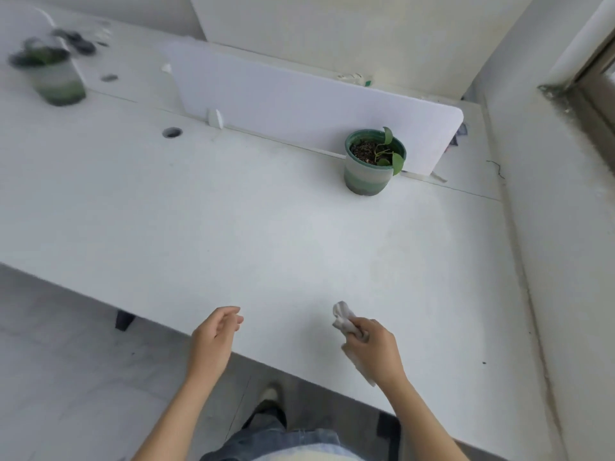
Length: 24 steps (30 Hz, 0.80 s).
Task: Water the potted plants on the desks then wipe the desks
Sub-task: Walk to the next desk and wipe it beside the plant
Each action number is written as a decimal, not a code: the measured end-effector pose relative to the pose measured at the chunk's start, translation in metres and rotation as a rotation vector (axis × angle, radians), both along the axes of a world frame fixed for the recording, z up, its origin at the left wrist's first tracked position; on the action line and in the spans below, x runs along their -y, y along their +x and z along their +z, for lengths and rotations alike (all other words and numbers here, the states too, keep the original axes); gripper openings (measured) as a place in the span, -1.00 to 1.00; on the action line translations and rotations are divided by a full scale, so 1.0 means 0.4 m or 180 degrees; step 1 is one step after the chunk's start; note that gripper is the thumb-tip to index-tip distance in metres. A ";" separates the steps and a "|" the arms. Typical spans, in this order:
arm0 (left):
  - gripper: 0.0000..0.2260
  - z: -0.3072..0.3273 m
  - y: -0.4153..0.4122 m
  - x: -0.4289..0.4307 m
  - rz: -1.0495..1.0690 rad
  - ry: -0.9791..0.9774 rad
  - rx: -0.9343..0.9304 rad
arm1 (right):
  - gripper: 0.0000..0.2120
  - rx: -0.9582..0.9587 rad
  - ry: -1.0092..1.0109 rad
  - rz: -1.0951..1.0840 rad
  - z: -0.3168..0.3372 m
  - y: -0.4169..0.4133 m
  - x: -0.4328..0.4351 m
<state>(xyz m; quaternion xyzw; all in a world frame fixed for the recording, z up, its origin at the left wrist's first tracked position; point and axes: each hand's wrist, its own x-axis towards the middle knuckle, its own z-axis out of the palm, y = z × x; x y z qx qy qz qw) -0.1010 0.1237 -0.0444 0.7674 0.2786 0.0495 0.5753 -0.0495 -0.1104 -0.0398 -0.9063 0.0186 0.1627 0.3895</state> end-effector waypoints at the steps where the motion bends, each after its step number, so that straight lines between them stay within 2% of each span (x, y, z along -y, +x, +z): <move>1: -0.84 0.000 -0.033 0.007 0.0111 -0.0029 -0.0014 | -0.80 0.0011 0.0124 0.0095 0.008 -0.024 -0.002; 3: -0.85 -0.005 -0.089 0.035 0.0303 -0.0030 -0.0036 | -0.78 -0.0024 0.0264 0.0390 0.002 -0.067 -0.009; 5: -0.85 -0.012 -0.150 0.074 0.0392 0.0029 -0.0107 | -0.81 -0.0100 0.0139 0.0850 -0.025 -0.110 -0.020; 10: -0.80 -0.054 -0.384 0.172 0.0177 -0.0028 -0.0666 | -0.80 -0.0262 -0.0062 0.1865 -0.085 -0.247 -0.061; 13: -0.77 -0.057 -0.508 0.172 0.0859 -0.0389 -0.0711 | -0.77 -0.0282 -0.0231 0.2287 -0.097 -0.323 -0.075; 16: -0.79 -0.058 -0.579 0.117 0.1726 -0.0513 -0.0589 | -0.77 -0.0280 -0.0337 0.2317 -0.099 -0.353 -0.092; 18: -0.80 -0.059 -0.616 0.077 0.2032 -0.0515 -0.0517 | -0.81 -0.0244 -0.0335 0.2281 -0.093 -0.371 -0.118; 20: -0.79 -0.055 -0.651 0.053 0.2048 -0.0510 -0.0436 | -0.85 -0.0212 -0.0249 0.2269 -0.086 -0.398 -0.156; 24: -0.78 -0.057 -0.747 0.019 0.1428 -0.0431 -0.0561 | -0.88 -0.0159 -0.0219 0.2383 -0.083 -0.487 -0.276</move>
